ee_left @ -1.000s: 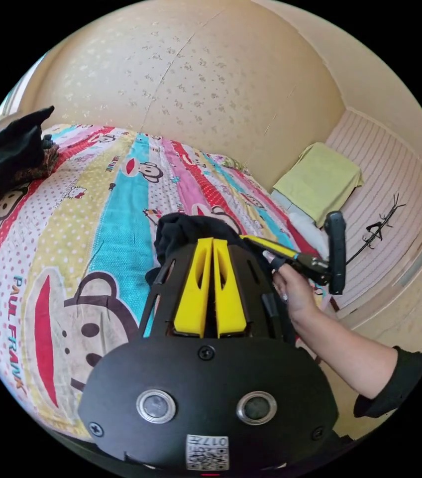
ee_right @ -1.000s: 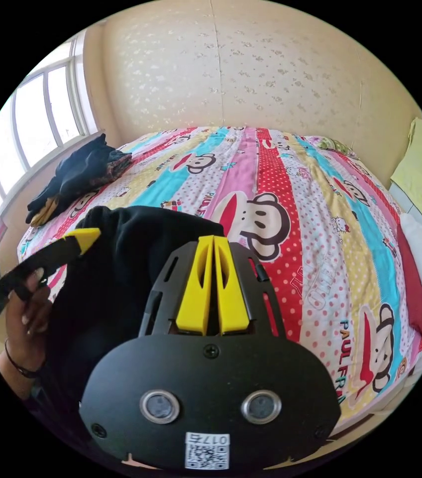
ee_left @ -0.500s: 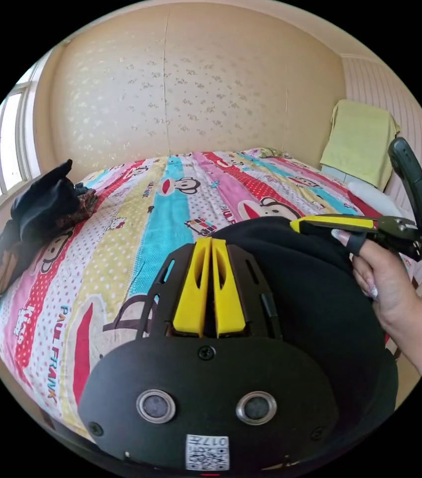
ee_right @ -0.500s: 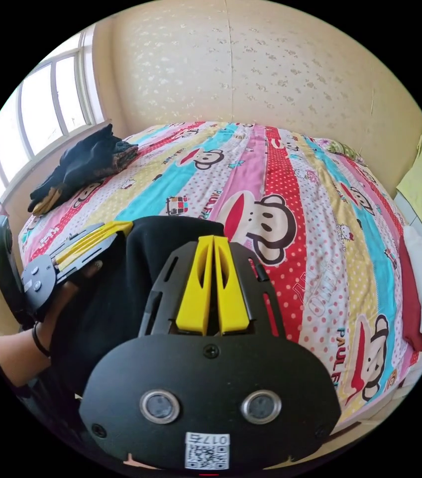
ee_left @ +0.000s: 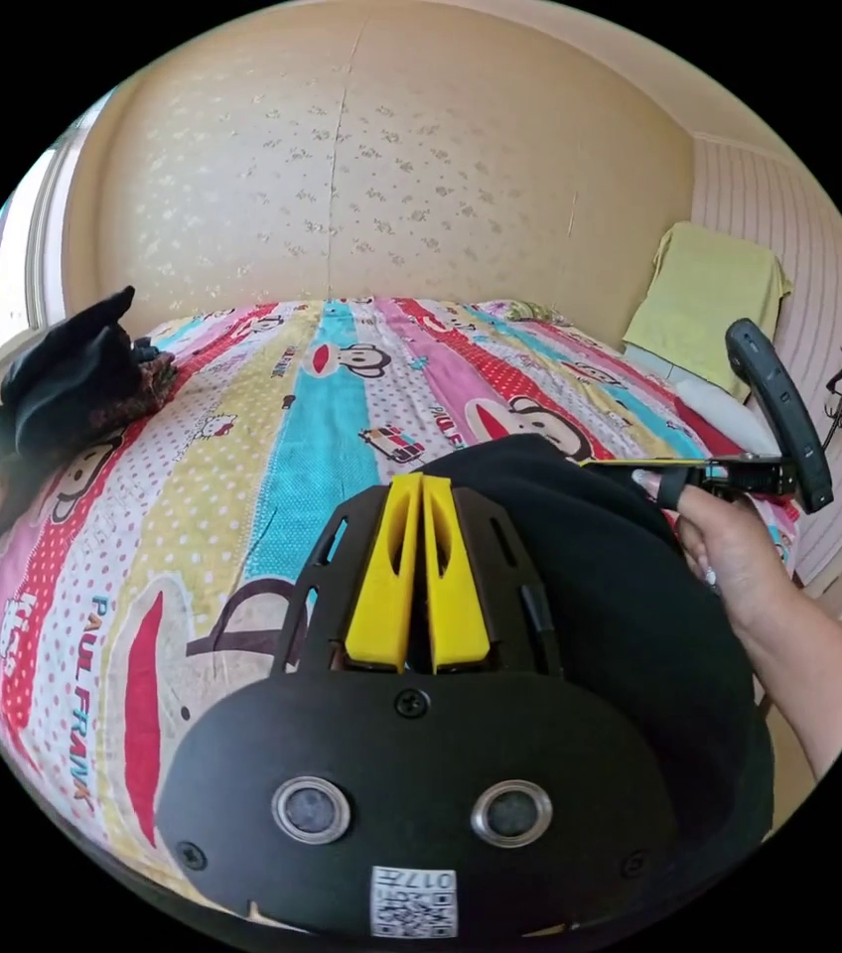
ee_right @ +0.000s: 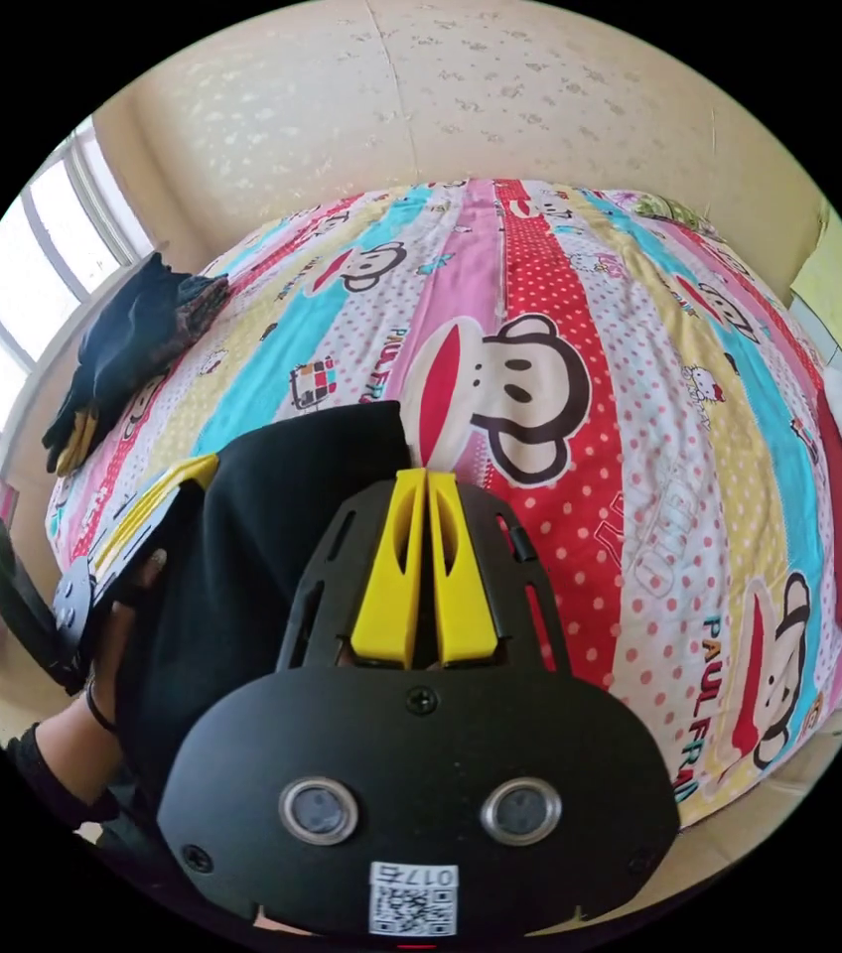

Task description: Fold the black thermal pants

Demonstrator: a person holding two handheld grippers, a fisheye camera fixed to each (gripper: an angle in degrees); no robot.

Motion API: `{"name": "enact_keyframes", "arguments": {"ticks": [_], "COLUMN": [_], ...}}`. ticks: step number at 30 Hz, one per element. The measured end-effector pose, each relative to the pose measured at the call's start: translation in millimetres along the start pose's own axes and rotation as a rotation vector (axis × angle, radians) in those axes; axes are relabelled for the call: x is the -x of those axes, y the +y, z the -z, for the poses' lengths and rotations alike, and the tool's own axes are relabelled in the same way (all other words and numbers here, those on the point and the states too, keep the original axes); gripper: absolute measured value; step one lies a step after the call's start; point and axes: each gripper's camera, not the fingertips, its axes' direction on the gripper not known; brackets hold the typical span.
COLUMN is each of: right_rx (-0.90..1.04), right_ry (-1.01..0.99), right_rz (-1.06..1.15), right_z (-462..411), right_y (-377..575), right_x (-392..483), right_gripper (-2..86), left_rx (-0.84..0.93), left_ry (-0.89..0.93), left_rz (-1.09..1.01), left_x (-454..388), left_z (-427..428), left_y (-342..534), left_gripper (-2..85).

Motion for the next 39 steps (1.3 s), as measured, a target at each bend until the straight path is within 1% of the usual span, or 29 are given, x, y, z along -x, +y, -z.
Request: {"name": "enact_keyframes", "arguments": {"ticks": [2, 4, 5, 6, 7, 8, 9, 10, 11, 12, 15, 16, 18, 21, 23, 24, 25, 26, 27, 28, 30, 32, 33, 34, 35, 37, 38, 39], "right_rx": [-0.011, -0.032, -0.035, -0.034, -0.038, -0.043, -0.045, -0.05, -0.055, -0.056, -0.063, -0.076, -0.107, -0.142, -0.156, -0.169, -0.2, -0.245, -0.275, -0.346, -0.437, -0.551, -0.581, -0.636, -0.678, -0.751, -0.784, -0.783], "right_ry": [-0.012, 0.033, 0.078, 0.102, 0.143, 0.173, 0.184, 0.201, 0.207, 0.206, 0.178, 0.161, 0.168, 0.232, 0.237, 0.241, 0.256, 0.238, 0.214, 0.15, 0.033, -0.212, -0.283, -0.42, -0.531, -0.645, -0.704, -0.738], "right_rz": [-0.01, 0.003, 0.015, 0.021, 0.034, 0.042, 0.045, 0.049, 0.051, 0.051, 0.032, 0.027, 0.036, 0.071, 0.06, 0.044, 0.0, -0.046, -0.062, -0.085, -0.135, -0.184, -0.186, -0.199, -0.242, -0.347, -0.424, -0.464], "right_z": [5, 9, 10, 10, 10, 11, 12, 15, 19, 20, 32, 38, 49, 66, 83, 90, 109, 133, 147, 176, 219, 269, 279, 294, 304, 314, 318, 319], "right_y": [0, 2, 2, 2, 1, 1, 1, 0, 0, 0, -1, 0, 3, 6, 6, 6, 6, 8, 10, 18, 37, 76, 88, 112, 137, 177, 201, 212], "right_x": [-2, 5, 11, 14, 19, 23, 25, 27, 28, 28, 22, 19, 21, 30, 26, 23, 16, 6, 1, -8, -24, -46, -51, -61, -70, -84, -91, -95], "right_gripper": [0.4, 0.4, 0.4, 0.5, 0.5, 0.5, 0.6, 0.6, 0.7, 0.7, 0.9, 1.0, 1.3, 2.3, 4.3, 4.9, 6.8, 8.1, 8.5, 9.3, 10.8, 14.6, 15.8, 18.6, 21.8, 26.8, 29.8, 30.7], "left_rx": [-0.023, -0.073, -0.098, -0.171, -0.255, -0.283, -0.288, -0.232, -0.194, -0.108, 0.061, 0.016, -0.055, -0.033, -0.024, -0.023, -0.037, -0.049, -0.074, -0.096, -0.098, -0.067, -0.041, -0.007, 0.013, 0.108, 0.107, 0.092], "left_ry": [0.118, 0.421, 0.491, 0.616, 0.709, 0.736, 0.737, 0.686, 0.651, 0.566, 0.326, 0.287, 0.263, 0.244, 0.28, 0.326, 0.368, 0.384, 0.403, 0.419, 0.449, 0.46, 0.451, 0.441, 0.447, 0.534, 0.558, 0.596], "left_rz": [0.072, 0.254, 0.313, 0.408, 0.418, 0.398, 0.329, 0.231, 0.177, 0.104, 0.077, 0.054, 0.083, 0.059, 0.093, 0.16, 0.243, 0.284, 0.359, 0.414, 0.463, 0.471, 0.468, 0.47, 0.474, 0.521, 0.545, 0.592], "left_x": [22, 68, 77, 87, 84, 79, 62, 39, 27, 3, -27, -30, -26, -28, -19, -7, 9, 17, 34, 49, 67, 79, 82, 83, 84, 83, 84, 87], "left_z": [14, 53, 64, 86, 107, 117, 132, 141, 142, 139, 101, 96, 107, 123, 137, 148, 160, 166, 178, 187, 195, 197, 195, 192, 189, 175, 174, 176], "left_y": [-1, 15, 23, 39, 46, 46, 40, 29, 23, 15, 27, 41, 52, 43, 39, 39, 43, 47, 54, 59, 63, 61, 59, 56, 55, 50, 50, 51], "left_gripper": [-0.9, -1.0, -1.0, -1.0, -1.0, -1.0, -1.0, -1.0, -1.0, -1.0, -0.9, -0.9, -0.9, -0.8, -0.5, -0.1, 0.7, 1.3, 3.9, 7.9, 11.8, 14.0, 15.9, 17.8, 18.8, 20.2, 20.1, 19.9]}}
